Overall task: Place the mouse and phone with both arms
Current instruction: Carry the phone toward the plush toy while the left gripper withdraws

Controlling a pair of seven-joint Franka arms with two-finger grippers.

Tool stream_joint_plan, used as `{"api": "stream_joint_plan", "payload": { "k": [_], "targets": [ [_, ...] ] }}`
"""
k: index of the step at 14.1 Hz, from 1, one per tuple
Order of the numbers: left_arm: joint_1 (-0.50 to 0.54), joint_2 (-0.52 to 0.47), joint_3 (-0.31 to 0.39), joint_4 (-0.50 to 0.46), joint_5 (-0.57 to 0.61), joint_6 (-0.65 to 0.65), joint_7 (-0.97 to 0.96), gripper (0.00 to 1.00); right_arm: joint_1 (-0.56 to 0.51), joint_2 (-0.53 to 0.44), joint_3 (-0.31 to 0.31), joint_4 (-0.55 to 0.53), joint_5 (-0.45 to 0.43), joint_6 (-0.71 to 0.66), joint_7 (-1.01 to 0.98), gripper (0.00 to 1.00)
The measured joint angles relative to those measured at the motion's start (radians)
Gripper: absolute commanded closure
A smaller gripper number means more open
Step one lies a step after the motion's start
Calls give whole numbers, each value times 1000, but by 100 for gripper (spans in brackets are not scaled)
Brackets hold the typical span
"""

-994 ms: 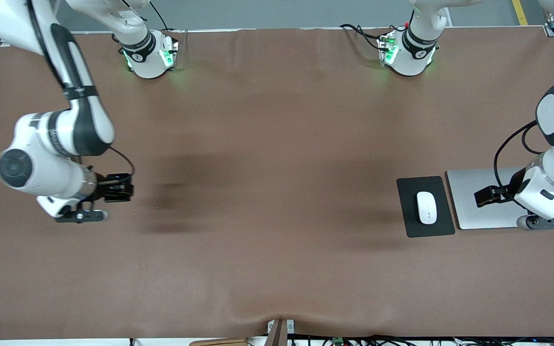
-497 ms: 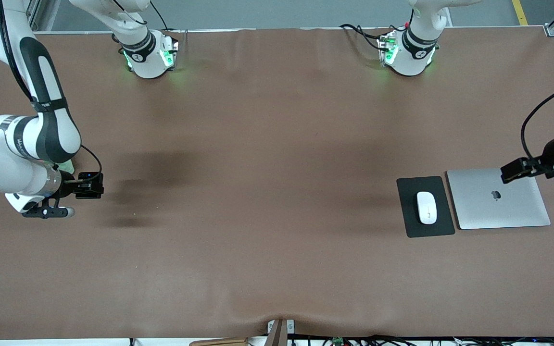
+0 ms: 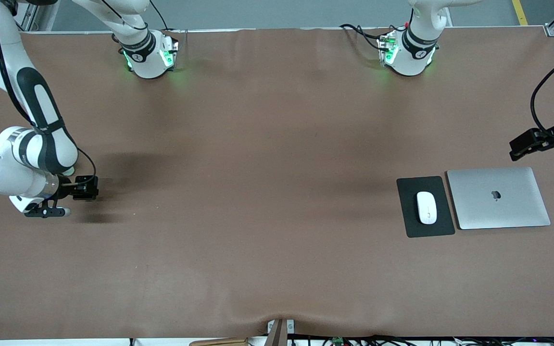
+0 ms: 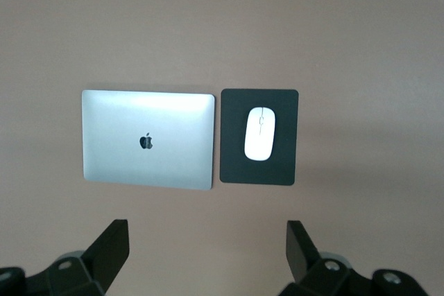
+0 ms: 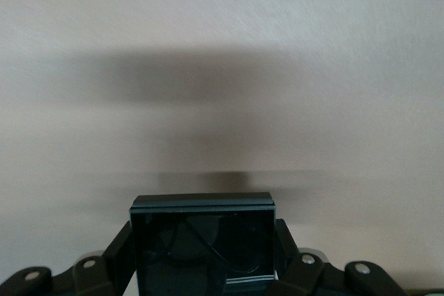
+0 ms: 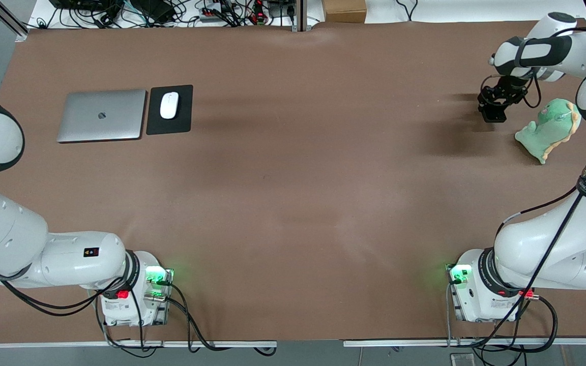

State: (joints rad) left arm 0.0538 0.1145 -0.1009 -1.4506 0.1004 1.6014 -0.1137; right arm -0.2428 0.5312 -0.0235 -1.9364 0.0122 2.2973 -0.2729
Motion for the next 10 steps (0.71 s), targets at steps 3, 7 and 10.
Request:
{"api": "stream_joint_plan", "payload": {
  "k": [3, 7, 10],
  "targets": [
    [-1, -32, -6, 0, -3, -30, -1, 0, -35, 26, 0, 0, 0, -1, -46, 100],
    [-1, -69, -14, 0, -4, -80, -1, 0, -39, 33, 1, -2, 0, -10, -49, 0],
    [-1, -83, -14, 0, -36, -112, -2, 0, -43, 38, 0, -2, 0, -30, -49, 0]
  ]
}}
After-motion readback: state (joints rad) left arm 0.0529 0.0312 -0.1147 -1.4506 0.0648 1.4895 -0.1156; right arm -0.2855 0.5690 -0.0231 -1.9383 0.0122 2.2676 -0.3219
